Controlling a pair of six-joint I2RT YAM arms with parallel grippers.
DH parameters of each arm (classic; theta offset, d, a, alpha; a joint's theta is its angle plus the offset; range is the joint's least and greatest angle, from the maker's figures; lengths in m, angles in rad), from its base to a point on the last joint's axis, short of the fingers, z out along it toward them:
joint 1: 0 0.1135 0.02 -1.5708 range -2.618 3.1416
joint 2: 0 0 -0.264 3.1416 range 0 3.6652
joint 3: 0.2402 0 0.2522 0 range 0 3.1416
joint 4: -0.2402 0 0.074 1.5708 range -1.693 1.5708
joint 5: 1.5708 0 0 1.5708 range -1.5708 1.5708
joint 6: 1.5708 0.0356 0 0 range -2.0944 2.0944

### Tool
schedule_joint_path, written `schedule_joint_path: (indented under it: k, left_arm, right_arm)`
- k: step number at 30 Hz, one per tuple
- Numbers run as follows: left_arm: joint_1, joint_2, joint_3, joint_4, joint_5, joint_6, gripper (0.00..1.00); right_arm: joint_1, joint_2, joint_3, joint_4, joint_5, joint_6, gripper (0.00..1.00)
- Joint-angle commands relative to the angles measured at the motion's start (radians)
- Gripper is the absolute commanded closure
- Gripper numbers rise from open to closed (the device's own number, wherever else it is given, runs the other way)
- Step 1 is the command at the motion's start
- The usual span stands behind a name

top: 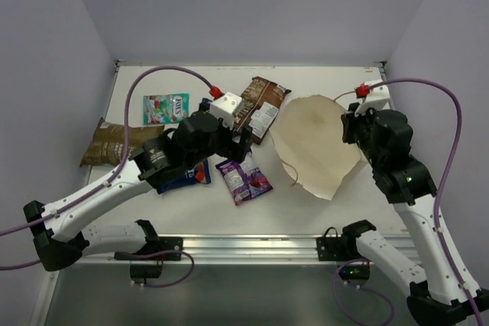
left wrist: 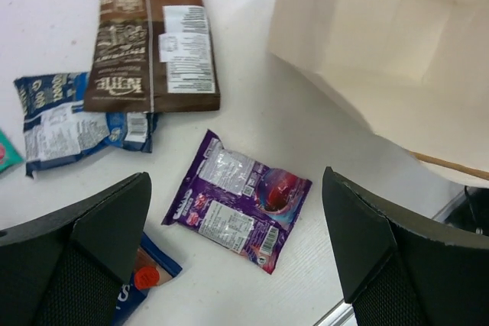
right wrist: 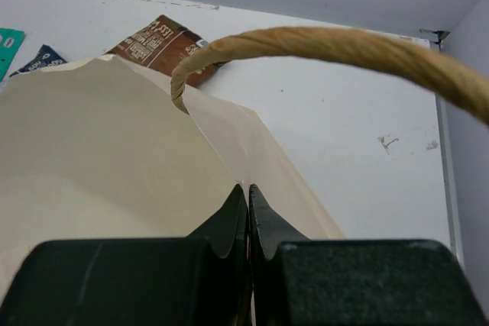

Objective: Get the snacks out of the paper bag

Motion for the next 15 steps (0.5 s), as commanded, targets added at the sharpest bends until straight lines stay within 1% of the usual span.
schedule_joint_path:
  k: [1,3,4,6,7,10,14,15]
  left_arm:
    - [0.116,0.007,0.076,-0.132,-0.039,-0.129,0.0]
    - [0.19,0.01,0.092,-0.142,-0.009,-0.123,0.0]
    - [0.277,0.008,0.09,-0.136,0.031,-0.122,0.0]
    - [0.368,0.01,0.092,-0.132,0.08,-0.123,0.0]
    - [0.445,0.008,0.095,-0.136,0.114,-0.123,0.0]
    - [0.535,-0.021,0.099,-0.143,0.128,-0.123,0.0]
    - [0.595,-0.062,0.115,-0.168,0.126,-0.108,0.0]
    - [0.601,-0.075,0.116,-0.174,0.123,-0.1,0.0]
  right_arm:
    - [-0.039,0.054,0.082,-0.013,-0.067,0.099,1.0]
    - [-0.099,0.093,0.141,-0.031,-0.101,0.139,1.0]
    - [-0.12,0.138,0.166,-0.041,-0.118,0.18,1.0]
    - [-0.173,0.183,0.238,-0.067,-0.158,0.224,1.0]
    - [-0.187,0.224,0.263,-0.08,-0.159,0.263,1.0]
    - [-0.234,0.28,0.338,-0.097,-0.149,0.325,1.0]
    - [-0.337,0.356,0.37,-0.097,-0.182,0.397,1.0]
    - [-0.342,0.364,0.369,-0.096,-0.216,0.42,1.0]
